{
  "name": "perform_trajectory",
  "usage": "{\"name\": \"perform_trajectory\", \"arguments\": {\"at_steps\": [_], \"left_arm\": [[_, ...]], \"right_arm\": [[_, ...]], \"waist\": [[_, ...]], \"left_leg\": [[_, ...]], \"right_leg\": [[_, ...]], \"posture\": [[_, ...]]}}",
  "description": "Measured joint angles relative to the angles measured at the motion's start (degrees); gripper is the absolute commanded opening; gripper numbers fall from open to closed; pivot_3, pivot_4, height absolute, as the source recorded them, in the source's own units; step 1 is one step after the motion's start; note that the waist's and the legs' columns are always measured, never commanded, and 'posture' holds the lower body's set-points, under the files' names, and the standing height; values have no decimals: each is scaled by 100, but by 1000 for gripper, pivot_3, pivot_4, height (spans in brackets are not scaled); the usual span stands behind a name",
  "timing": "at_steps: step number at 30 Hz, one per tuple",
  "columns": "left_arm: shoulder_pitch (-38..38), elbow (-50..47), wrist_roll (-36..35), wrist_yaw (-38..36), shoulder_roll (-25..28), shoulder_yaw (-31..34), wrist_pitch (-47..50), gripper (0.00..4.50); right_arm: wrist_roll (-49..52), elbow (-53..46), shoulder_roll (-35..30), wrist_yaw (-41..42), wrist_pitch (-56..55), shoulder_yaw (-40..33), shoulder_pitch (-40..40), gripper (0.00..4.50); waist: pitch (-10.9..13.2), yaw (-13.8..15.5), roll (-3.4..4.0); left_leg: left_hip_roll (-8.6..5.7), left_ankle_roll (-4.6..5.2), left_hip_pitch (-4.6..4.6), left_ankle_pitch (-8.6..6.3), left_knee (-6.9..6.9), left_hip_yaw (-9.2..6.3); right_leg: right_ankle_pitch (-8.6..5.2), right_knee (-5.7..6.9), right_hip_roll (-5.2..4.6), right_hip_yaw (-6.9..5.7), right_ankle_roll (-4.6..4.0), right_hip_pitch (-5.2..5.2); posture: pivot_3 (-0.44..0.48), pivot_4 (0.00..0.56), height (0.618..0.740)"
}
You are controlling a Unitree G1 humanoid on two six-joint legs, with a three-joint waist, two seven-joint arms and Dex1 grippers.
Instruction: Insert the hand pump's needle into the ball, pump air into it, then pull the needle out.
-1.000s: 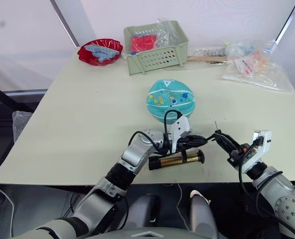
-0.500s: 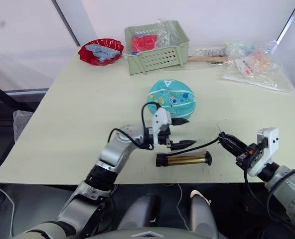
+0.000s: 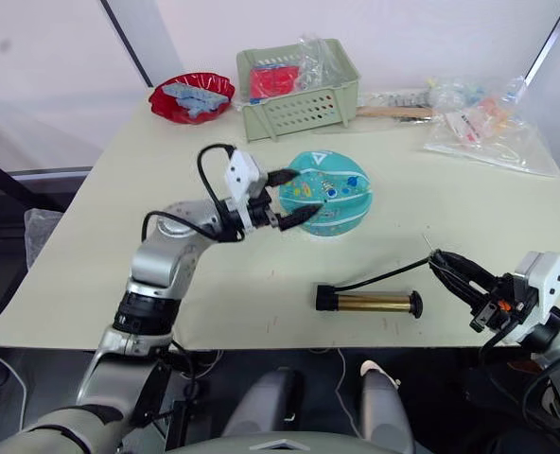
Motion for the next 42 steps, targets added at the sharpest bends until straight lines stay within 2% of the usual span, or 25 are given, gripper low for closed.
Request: {"name": "perform_trajectory", "arguments": {"at_steps": [7,15,17,30,32,33,36,38,40,42], "left_arm": [[-602,918,131,81,117,24,-83,4471],[-1503,2696,509,149,138,-9,-621,4471],[-1717,3245,603,153,58,-60,-804,4471],[-2542,5283,912,329,-429,-102,-1389,4471],[-2551,5459,921,361,-468,-92,-1421,3970],[-2551,5512,922,363,-477,-80,-1451,3867],[-2568,5585,921,370,-503,-22,-1520,2747],[-2567,5611,918,368,-551,26,-1547,2233],[-2565,5609,902,358,-617,72,-1555,1486],[-2529,5550,888,328,-654,101,-1561,1007]], "right_arm": [[-233,162,135,125,-361,35,57,301],[-393,163,298,136,-591,127,105,301],[-398,162,307,127,-601,136,108,301],[-399,52,336,-36,-601,254,95,301],[-399,25,335,-77,-600,255,83,301],[-399,15,334,-98,-595,256,82,301],[-399,-40,326,-164,-551,258,84,301],[-408,-84,317,-275,-468,268,79,301],[-423,-107,305,-404,-345,277,44,301],[-426,-163,259,-497,-242,284,11,301]], "waist": [[3,-1,-5],[6,-7,-10],[9,-5,-15],[15,-27,-26],[15,-28,-26],[16,-28,-27],[16,-23,-27],[16,-24,-28],[16,-24,-28],[16,-24,-28]], "left_leg": [[-6,0,-1,0,0,0],[-13,-1,0,0,0,1],[-14,0,-1,0,0,1],[-18,0,-1,0,0,3],[-18,0,-2,0,0,2],[-18,0,-2,0,0,2],[-18,0,-2,0,0,1],[-17,0,-2,0,0,1],[-18,0,-2,0,0,2],[-17,-1,-2,0,0,1]], "right_leg": [[1,1,0,0,-1,0],[2,1,0,0,-1,-1],[2,1,0,0,-1,-1],[2,2,1,-1,0,-1],[2,3,1,-1,-1,-1],[3,3,1,-1,-1,-1],[5,4,0,-1,-3,-1],[5,4,0,-1,-4,-1],[5,4,0,-1,-3,-1],[5,5,0,0,-3,-1]], "posture": [[0,150,737],[0,150,737],[0,150,737],[0,150,737],[0,150,737],[0,150,737],[0,150,737],[0,150,737],[0,150,737],[0,150,737]]}}
